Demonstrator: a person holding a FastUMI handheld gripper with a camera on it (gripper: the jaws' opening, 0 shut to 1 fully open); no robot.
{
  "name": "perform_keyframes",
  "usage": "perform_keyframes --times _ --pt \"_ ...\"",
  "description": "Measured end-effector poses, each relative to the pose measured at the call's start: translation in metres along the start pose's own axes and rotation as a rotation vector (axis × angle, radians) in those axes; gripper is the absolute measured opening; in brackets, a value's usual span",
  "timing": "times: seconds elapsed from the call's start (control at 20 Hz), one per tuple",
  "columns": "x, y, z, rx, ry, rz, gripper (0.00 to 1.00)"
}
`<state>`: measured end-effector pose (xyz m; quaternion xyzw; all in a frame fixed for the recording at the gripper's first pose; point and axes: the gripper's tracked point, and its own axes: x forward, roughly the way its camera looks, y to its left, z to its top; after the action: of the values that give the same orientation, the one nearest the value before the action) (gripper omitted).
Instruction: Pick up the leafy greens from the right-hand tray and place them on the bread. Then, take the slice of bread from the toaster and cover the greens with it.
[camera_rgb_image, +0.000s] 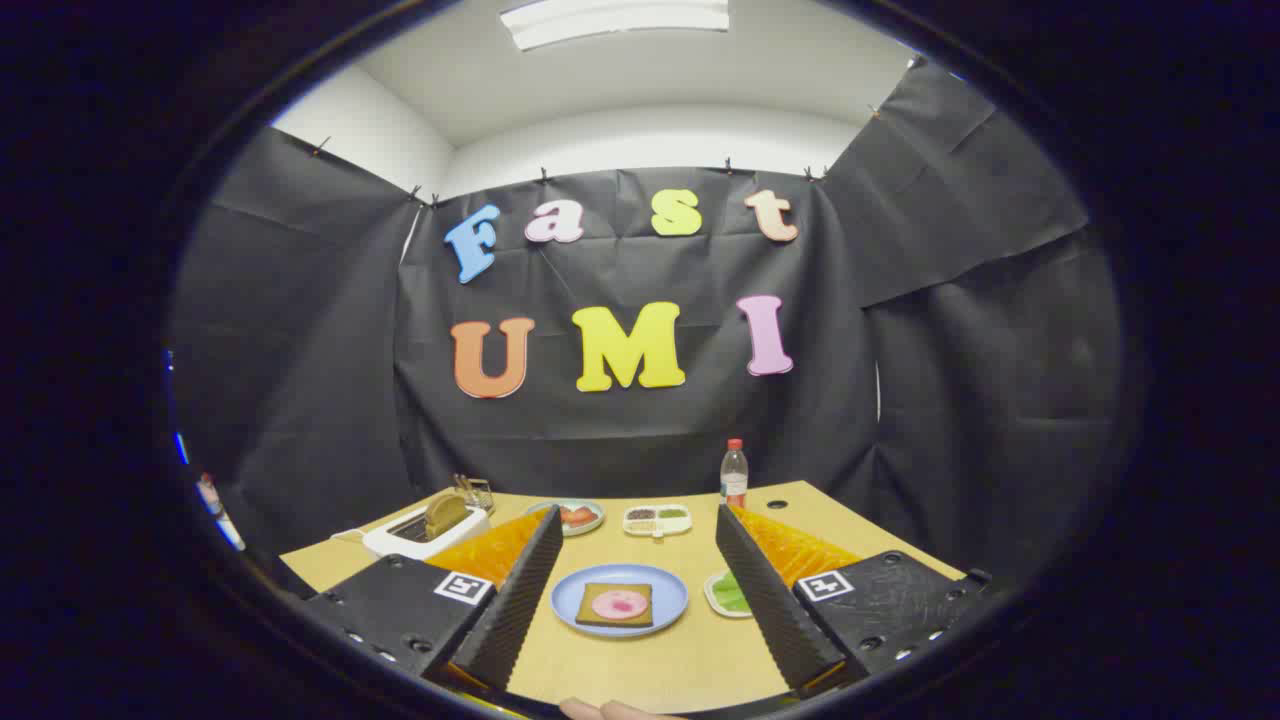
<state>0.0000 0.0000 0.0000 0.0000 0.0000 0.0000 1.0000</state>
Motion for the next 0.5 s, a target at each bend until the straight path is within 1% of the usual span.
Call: perform_keyframes --times 0.25,0.5 --pt "0.007 -0.01 -0.011 -0.001 0.019 -0.009 0.95" --pt "0.025 -0.022 -0.018 -0.015 0.026 -0.018 0.95"
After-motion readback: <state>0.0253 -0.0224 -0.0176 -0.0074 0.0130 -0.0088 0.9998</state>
